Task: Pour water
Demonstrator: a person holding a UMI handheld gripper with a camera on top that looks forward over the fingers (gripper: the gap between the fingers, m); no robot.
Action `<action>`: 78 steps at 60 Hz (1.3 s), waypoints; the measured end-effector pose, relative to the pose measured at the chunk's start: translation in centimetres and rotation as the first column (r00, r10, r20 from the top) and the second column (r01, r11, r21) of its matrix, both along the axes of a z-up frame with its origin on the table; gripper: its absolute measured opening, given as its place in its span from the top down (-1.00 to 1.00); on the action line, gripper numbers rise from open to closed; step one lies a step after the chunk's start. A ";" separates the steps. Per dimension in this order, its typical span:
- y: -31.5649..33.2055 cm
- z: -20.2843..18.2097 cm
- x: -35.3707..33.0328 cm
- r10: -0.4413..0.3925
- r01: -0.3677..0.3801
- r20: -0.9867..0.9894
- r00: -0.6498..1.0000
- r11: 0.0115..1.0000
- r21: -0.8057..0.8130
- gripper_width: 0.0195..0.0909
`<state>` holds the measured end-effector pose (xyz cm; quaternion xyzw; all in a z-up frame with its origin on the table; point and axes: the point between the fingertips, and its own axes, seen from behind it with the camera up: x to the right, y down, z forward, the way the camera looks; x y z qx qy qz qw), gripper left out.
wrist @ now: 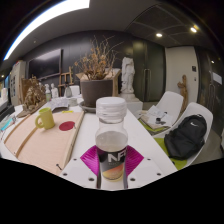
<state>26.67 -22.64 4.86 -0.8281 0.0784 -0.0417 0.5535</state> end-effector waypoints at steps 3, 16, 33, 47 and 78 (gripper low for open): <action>0.2 0.0 0.1 -0.009 0.009 0.007 1.000 1.000 -0.010 0.83; 2.1 3.1 0.2 -0.064 0.066 0.133 0.989 0.998 -0.013 0.85; 12.3 14.6 -2.4 -0.062 0.058 0.609 0.791 0.998 0.026 0.86; 22.0 18.3 -12.0 0.054 -0.085 0.942 0.331 0.996 -0.027 0.85; 28.9 12.6 -19.9 0.178 -0.130 0.928 -0.328 0.964 -0.231 0.86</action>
